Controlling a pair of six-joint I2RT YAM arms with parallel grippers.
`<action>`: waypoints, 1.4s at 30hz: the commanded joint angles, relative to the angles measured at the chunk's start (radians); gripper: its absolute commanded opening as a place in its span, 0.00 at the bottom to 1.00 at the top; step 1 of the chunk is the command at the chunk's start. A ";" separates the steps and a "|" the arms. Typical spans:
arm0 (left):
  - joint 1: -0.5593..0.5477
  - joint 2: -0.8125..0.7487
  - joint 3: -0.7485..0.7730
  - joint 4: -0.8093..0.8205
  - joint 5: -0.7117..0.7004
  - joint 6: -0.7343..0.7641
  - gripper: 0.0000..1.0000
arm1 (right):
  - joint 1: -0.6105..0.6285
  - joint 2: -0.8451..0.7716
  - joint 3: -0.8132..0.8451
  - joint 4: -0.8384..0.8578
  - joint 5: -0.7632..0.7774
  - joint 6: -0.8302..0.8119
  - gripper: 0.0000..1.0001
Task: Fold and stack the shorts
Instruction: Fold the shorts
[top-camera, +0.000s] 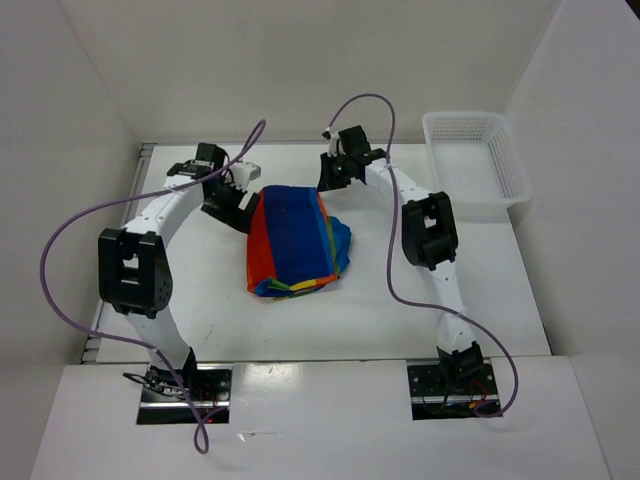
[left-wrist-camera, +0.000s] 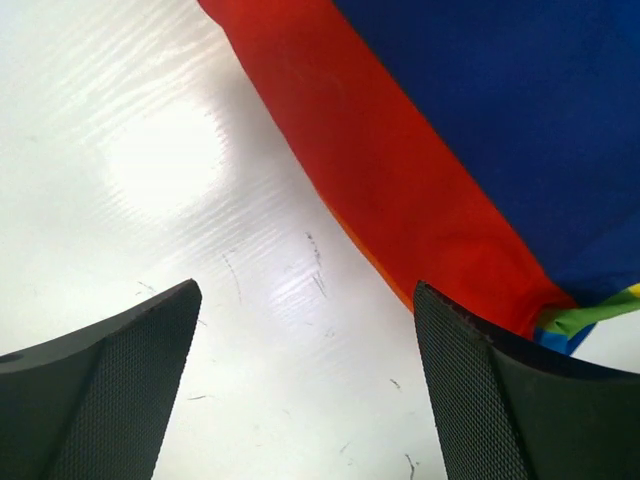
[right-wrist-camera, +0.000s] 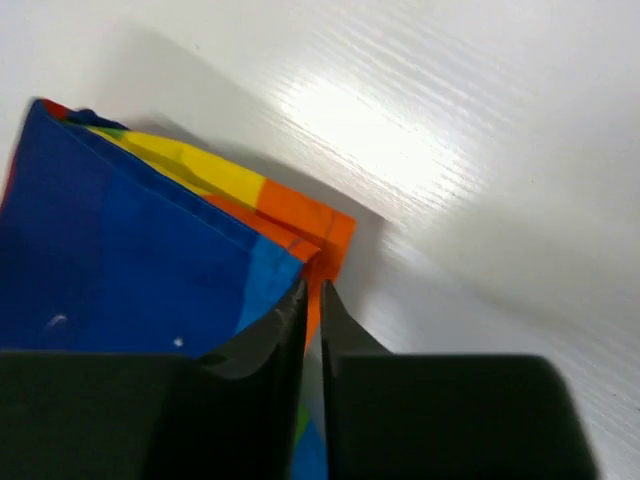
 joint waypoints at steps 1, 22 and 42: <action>-0.023 -0.038 -0.008 -0.008 0.074 -0.033 0.92 | 0.008 -0.099 0.081 0.001 -0.007 -0.060 0.18; 0.055 -0.044 -0.133 0.123 0.127 -0.155 0.68 | 0.481 -0.636 -0.714 0.234 -0.077 -0.336 0.00; 0.035 0.287 0.115 0.231 0.179 -0.203 0.72 | 0.548 -0.372 -0.600 0.382 0.188 -0.306 0.00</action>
